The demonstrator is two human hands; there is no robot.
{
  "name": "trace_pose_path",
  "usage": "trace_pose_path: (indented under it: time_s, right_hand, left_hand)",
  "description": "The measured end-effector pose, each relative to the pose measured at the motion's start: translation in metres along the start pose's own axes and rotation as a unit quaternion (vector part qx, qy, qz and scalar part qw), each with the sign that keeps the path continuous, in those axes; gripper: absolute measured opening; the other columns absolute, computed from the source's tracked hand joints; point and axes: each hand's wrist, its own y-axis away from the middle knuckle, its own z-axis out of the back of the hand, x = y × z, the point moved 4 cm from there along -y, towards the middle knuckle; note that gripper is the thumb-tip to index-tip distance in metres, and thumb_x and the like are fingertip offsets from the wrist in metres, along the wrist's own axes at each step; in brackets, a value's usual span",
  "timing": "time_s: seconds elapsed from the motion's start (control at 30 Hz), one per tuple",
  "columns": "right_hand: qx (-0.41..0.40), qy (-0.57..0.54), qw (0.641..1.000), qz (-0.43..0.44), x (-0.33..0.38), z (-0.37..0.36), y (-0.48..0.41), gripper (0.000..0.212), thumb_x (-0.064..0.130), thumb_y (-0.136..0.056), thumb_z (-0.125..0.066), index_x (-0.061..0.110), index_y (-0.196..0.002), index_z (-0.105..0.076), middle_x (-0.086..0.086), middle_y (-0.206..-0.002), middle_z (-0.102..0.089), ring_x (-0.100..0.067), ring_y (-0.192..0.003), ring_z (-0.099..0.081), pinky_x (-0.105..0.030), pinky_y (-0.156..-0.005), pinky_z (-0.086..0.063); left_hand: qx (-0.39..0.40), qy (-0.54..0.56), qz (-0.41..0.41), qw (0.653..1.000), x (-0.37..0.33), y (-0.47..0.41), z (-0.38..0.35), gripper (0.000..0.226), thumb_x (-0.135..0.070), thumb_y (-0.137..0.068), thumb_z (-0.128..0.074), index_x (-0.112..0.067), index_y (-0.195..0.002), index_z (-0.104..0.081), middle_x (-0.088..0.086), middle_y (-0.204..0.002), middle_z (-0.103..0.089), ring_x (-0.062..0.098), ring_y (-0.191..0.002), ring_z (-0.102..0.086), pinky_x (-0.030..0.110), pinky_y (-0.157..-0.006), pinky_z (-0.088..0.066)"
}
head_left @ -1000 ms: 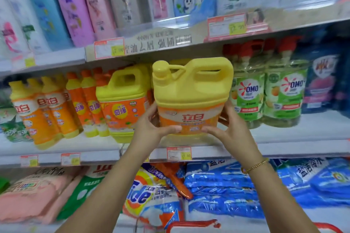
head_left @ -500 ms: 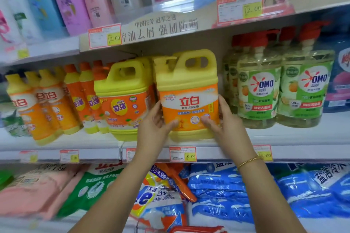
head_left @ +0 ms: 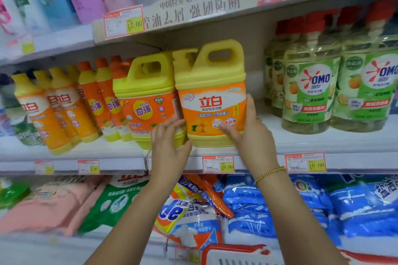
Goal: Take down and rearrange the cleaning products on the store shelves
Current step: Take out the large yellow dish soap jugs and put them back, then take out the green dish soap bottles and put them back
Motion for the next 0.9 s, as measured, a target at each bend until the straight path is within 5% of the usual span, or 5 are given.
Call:
trace_pose_path:
  time_s: [0.47, 0.57, 0.67, 0.77, 0.9]
  right_hand:
    - [0.018, 0.003, 0.999, -0.026, 0.009, 0.013, 0.015, 0.078, 0.053, -0.089, -0.05, 0.019, -0.149, -0.014, -0.01, -0.12, -0.057, -0.025, -0.104, -0.058, -0.032, -0.074, -0.045]
    - [-0.052, 0.007, 0.999, -0.011, -0.007, 0.06, 0.02, 0.029, 0.04, -0.091, -0.054, 0.016, -0.105, -0.063, -0.003, -0.089, -0.065, -0.022, -0.086, -0.061, -0.028, -0.063, -0.039]
    - [-0.113, 0.063, 0.991, -0.024, -0.04, 0.121, 0.031, 0.021, 0.032, -0.089, -0.06, 0.017, -0.074, -0.056, 0.002, -0.069, -0.055, -0.02, -0.065, -0.05, -0.028, -0.056, -0.031]
    - [-0.117, 0.13, 0.982, -0.069, -0.083, 0.167, 0.052, 0.015, 0.02, -0.083, -0.067, 0.009, -0.092, -0.063, -0.012, -0.091, -0.06, -0.03, -0.082, -0.055, -0.034, -0.065, -0.041]
    - [-0.046, 0.162, 0.975, -0.145, -0.14, 0.198, 0.071, 0.043, 0.011, -0.08, -0.07, 0.0, -0.119, -0.057, -0.023, -0.115, -0.052, -0.041, -0.104, -0.052, -0.041, -0.083, -0.045]
  left_hand:
    - [0.028, 0.087, -0.06, 0.994, -0.047, 0.015, 0.012, 0.017, -0.017, -0.09, -0.064, -0.031, -0.098, -0.063, -0.02, -0.104, -0.057, -0.01, -0.101, -0.052, 0.007, -0.079, -0.042]
    - [0.046, 0.141, -0.052, 0.988, -0.078, 0.018, 0.007, 0.024, -0.029, -0.093, -0.06, -0.026, -0.07, -0.059, -0.007, -0.073, -0.063, 0.004, -0.076, -0.058, 0.018, -0.064, -0.043]
    - [0.091, 0.159, -0.06, 0.981, -0.118, 0.016, -0.019, 0.035, -0.038, -0.093, -0.054, -0.026, -0.06, -0.054, -0.006, -0.063, -0.059, 0.005, -0.065, -0.054, 0.02, -0.061, -0.038]
    - [0.146, 0.197, -0.027, 0.969, -0.161, 0.003, -0.061, 0.01, -0.027, -0.088, -0.068, -0.022, -0.082, -0.061, -0.007, -0.082, -0.062, 0.005, -0.075, -0.056, 0.019, -0.066, -0.043]
    - [0.219, 0.269, 0.111, 0.931, -0.197, -0.032, -0.116, 0.063, -0.017, -0.075, -0.081, -0.008, -0.128, -0.048, -0.002, -0.118, -0.056, 0.013, -0.108, -0.055, 0.028, -0.093, -0.049]
